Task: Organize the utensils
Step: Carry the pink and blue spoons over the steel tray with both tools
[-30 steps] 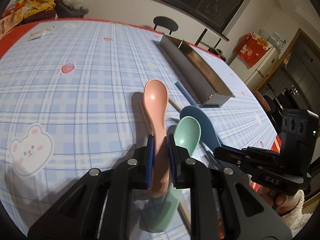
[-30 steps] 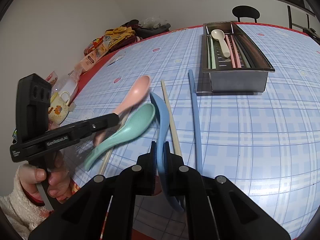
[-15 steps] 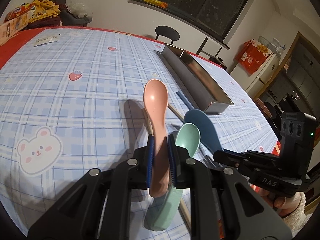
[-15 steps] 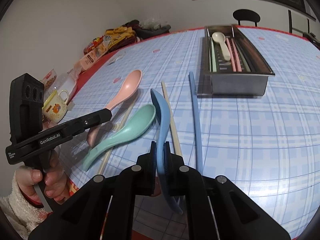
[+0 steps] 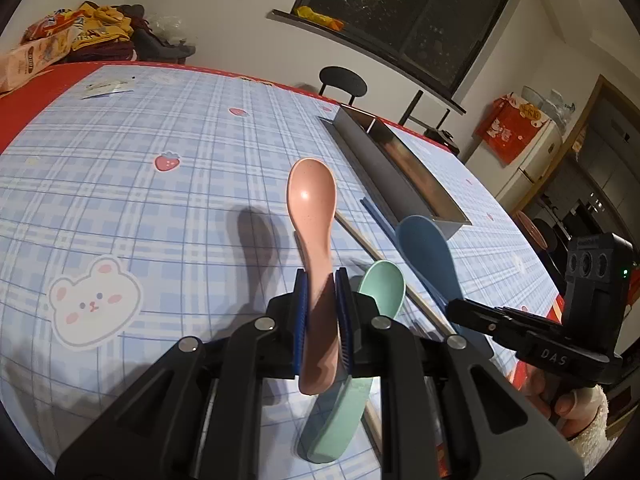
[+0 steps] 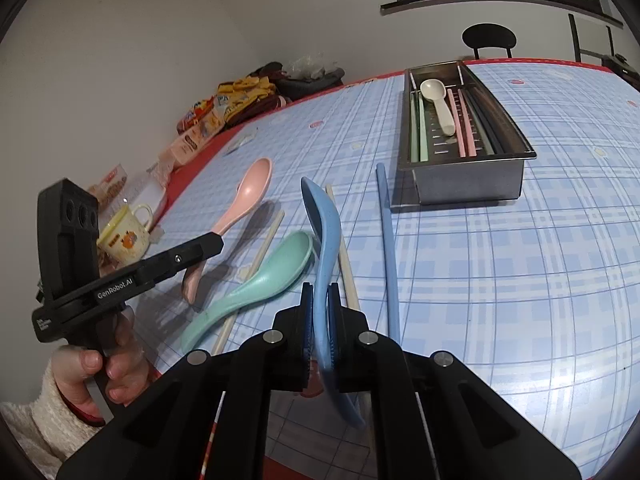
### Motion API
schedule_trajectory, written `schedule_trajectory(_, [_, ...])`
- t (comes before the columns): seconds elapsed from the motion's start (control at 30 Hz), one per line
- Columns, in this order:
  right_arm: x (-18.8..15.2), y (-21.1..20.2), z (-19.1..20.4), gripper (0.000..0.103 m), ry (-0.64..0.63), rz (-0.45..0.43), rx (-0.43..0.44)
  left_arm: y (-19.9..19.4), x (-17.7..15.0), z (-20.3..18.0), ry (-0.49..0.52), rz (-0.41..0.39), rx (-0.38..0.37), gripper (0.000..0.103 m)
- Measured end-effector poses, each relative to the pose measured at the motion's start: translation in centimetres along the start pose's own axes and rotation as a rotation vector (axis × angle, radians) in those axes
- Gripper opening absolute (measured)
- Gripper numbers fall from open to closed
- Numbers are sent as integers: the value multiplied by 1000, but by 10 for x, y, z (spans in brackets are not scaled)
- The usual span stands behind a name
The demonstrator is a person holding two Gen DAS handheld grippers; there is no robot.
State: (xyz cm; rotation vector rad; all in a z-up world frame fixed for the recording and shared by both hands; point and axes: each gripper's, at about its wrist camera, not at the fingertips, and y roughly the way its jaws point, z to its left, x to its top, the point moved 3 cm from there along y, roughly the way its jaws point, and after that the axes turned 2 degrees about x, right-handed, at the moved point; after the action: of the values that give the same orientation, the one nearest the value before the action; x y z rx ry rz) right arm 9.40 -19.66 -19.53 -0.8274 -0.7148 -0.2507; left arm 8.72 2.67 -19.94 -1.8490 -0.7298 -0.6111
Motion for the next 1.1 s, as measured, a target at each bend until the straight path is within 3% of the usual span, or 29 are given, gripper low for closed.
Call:
schedule_trajectory(0.27, [5, -10, -15, 8, 89, -39, 69, -9, 3, 3, -13, -50, 11, 18])
schedule_trajectory(0.53, [23, -23, -35, 8, 200, -32, 175, -12, 21, 9, -63, -33, -3, 18])
schedule_trajectory(0.8, [102, -24, -71, 8, 200, -75, 163, 11, 76, -16, -117, -24, -62, 18])
schedule_trajectory(0.9, [139, -10, -93, 8, 257, -88, 161, 39, 107, -37, -131, -23, -74, 18])
schedule_trajectory(1.1, [194, 11, -127, 8, 269, -150, 73, 106, 150, -78, -168, 12, -86, 18])
